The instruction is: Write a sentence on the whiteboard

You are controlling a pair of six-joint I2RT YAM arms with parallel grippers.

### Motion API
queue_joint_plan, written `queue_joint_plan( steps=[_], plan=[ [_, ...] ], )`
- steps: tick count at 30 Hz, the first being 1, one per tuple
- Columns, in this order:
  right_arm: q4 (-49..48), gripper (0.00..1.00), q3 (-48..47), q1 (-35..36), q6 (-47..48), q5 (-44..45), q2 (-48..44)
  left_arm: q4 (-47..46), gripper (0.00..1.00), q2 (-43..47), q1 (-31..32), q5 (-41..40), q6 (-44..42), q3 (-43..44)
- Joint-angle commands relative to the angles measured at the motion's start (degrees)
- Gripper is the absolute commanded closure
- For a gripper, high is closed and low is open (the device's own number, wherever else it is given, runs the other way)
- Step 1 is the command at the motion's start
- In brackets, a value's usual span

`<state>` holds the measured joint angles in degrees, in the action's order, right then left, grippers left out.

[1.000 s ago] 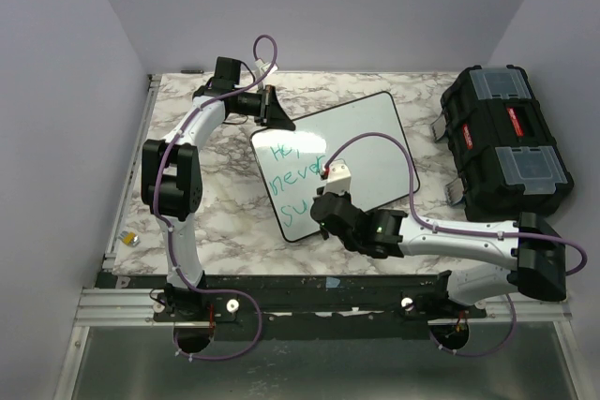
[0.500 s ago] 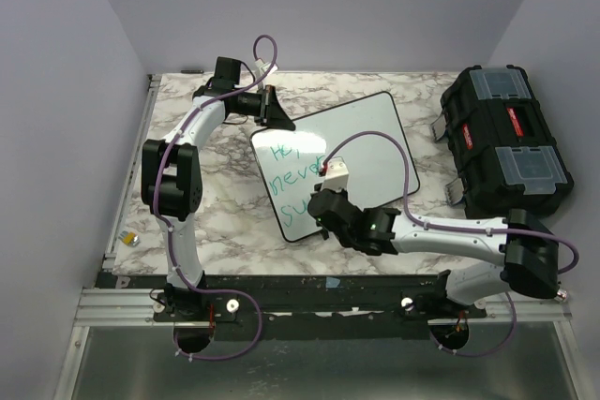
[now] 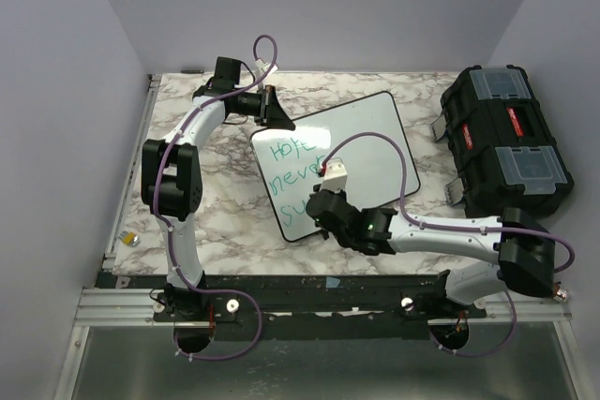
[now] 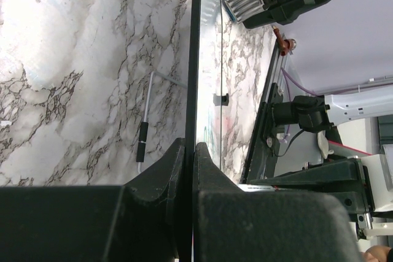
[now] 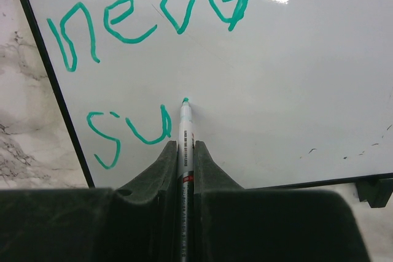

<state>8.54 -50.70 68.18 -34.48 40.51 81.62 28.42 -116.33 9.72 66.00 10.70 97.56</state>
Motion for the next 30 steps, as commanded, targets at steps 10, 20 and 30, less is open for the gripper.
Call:
queue_joint_plan(
  steps=[10, 20, 30],
  plan=[
    [5.29, 0.99, 4.33, -0.19, -4.85, -8.19, -4.06, -4.69, 1.0, 2.78, -1.14, -6.96, -3.37, 0.04],
    [5.36, 0.99, 3.29, -0.23, -6.18, -7.9, -3.27, -4.64, 1.0, 2.79, -1.11, -7.12, -3.49, 0.04],
    [7.99, 0.99, 0.36, -0.27, -7.66, -1.53, -1.75, -4.68, 1.0, 2.64, -1.15, -6.94, -3.41, 0.18]
  ],
)
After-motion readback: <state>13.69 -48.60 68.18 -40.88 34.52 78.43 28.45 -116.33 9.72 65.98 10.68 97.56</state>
